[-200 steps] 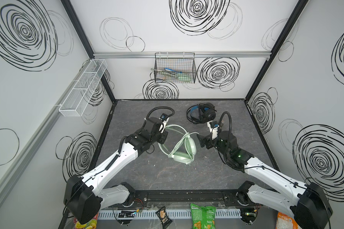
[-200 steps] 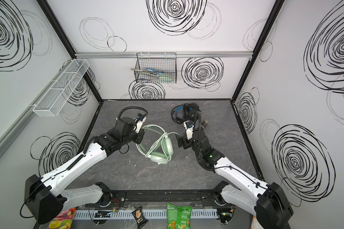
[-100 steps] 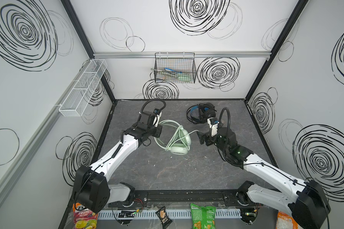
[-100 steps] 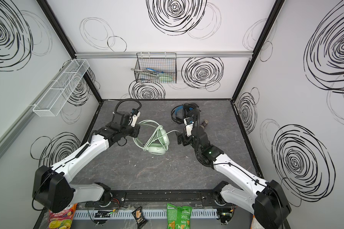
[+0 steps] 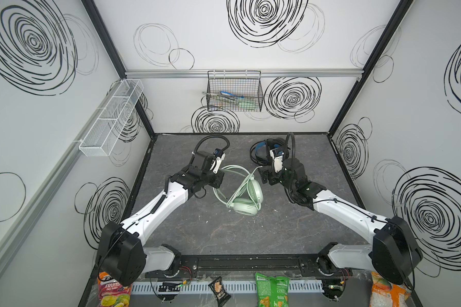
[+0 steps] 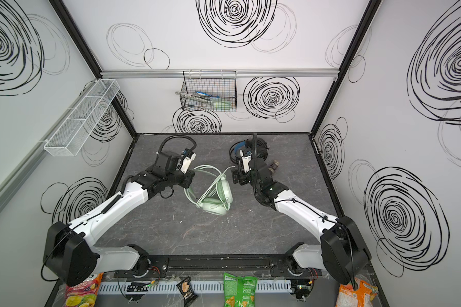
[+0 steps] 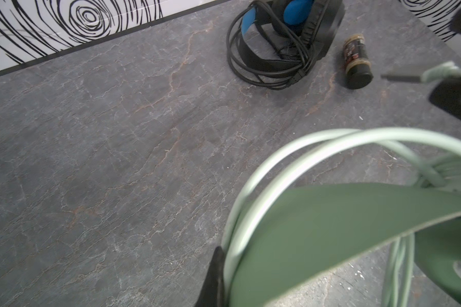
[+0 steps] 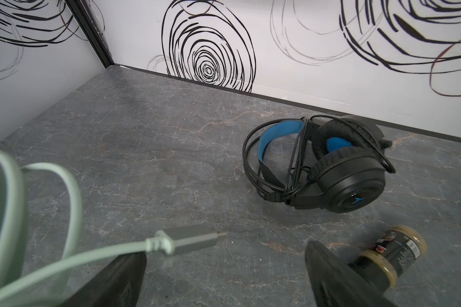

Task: Wrap the headphones
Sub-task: 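Carry the wrapped headset with the left gripper and lower it onto the table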

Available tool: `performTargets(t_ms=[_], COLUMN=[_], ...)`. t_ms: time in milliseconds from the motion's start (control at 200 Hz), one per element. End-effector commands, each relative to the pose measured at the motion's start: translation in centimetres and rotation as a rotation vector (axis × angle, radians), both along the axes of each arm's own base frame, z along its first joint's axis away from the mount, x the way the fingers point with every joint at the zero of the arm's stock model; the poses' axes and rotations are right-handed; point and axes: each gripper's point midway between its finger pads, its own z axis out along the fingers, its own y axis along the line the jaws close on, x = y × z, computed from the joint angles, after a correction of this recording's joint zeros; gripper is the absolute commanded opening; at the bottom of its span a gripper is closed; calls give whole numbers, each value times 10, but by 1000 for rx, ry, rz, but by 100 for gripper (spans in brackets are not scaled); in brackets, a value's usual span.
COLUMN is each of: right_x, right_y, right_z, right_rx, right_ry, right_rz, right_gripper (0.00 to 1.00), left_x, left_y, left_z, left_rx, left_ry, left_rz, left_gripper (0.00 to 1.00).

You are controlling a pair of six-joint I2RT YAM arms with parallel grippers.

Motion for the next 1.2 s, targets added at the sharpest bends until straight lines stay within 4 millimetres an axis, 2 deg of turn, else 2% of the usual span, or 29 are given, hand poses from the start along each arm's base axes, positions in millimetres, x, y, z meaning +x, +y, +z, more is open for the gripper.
performTargets(t_ms=[0,140,305,540,805,1061,1196], right_x=[6,4,-1,-6,-5,-15,-19], right_y=[3,6,2,-11,-27,-32,-32], right_z=[9,-2,-13,-12,-5,11,18], right_rx=[16,7,-9,-16,-25,19,41], right_ry=[-22,11,47,45,33,17,7], right_rz=[13,31,23,-17,-80,-83,-70], right_gripper=[99,100,99,98,97,97,97], left_x=[-9,-16,-15,4,52,124,161], left_y=[-15,-16,-11,16,48,80,88], left_z=[39,50,55,60,49,31,20], left_rx=[-107,-111,-92,-32,-5,-56,-97], left_ry=[-81,-93,-97,-114,-120,-143,-144], left_rz=[-60,-81,-58,52,180,341,395], left_gripper=[0,0,0,0,0,0,0])
